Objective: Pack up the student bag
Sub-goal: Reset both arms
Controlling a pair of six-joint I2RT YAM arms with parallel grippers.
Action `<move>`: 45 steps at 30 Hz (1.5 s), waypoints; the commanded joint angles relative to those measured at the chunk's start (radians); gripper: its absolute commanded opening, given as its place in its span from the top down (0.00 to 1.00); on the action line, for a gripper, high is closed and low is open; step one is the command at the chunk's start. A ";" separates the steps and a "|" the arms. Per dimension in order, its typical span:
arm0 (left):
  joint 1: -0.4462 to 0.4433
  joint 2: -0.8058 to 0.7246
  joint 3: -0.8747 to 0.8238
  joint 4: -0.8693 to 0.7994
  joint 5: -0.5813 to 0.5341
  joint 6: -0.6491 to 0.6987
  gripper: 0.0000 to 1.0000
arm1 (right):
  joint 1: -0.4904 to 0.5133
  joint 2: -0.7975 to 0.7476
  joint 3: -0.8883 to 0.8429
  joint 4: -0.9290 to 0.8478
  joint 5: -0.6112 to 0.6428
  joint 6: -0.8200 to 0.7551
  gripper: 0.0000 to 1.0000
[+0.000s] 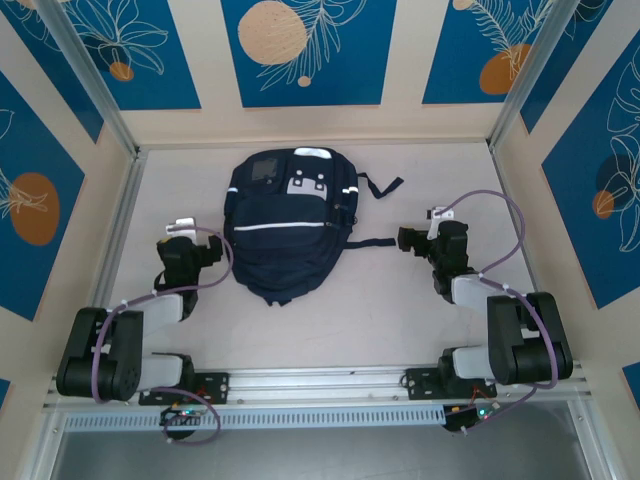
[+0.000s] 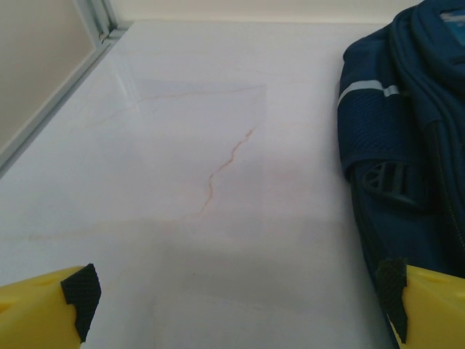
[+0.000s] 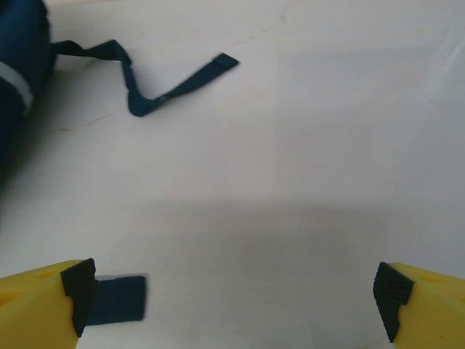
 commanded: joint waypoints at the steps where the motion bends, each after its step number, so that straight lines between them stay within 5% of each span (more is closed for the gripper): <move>1: 0.011 0.035 0.027 0.089 0.039 0.055 0.00 | -0.009 0.032 0.006 0.150 -0.100 -0.059 0.01; 5: 0.011 0.153 0.022 0.229 0.018 0.060 0.00 | -0.027 0.123 0.012 0.228 -0.130 -0.047 0.01; 10: 0.010 0.152 0.051 0.164 0.028 0.063 0.00 | -0.052 0.166 -0.006 0.293 -0.146 -0.020 0.01; 17: 0.010 0.236 0.036 0.276 0.069 0.083 0.00 | -0.062 0.181 -0.011 0.316 -0.152 -0.009 0.01; 27: -0.002 0.228 0.061 0.211 0.049 0.090 0.00 | -0.062 0.181 0.000 0.294 -0.145 -0.004 0.01; 32: -0.004 0.227 0.087 0.164 0.183 0.144 0.00 | -0.062 0.182 0.000 0.294 -0.145 -0.005 0.01; 45: 0.004 0.236 0.088 0.169 0.181 0.130 0.00 | -0.062 0.181 0.000 0.293 -0.145 -0.005 0.01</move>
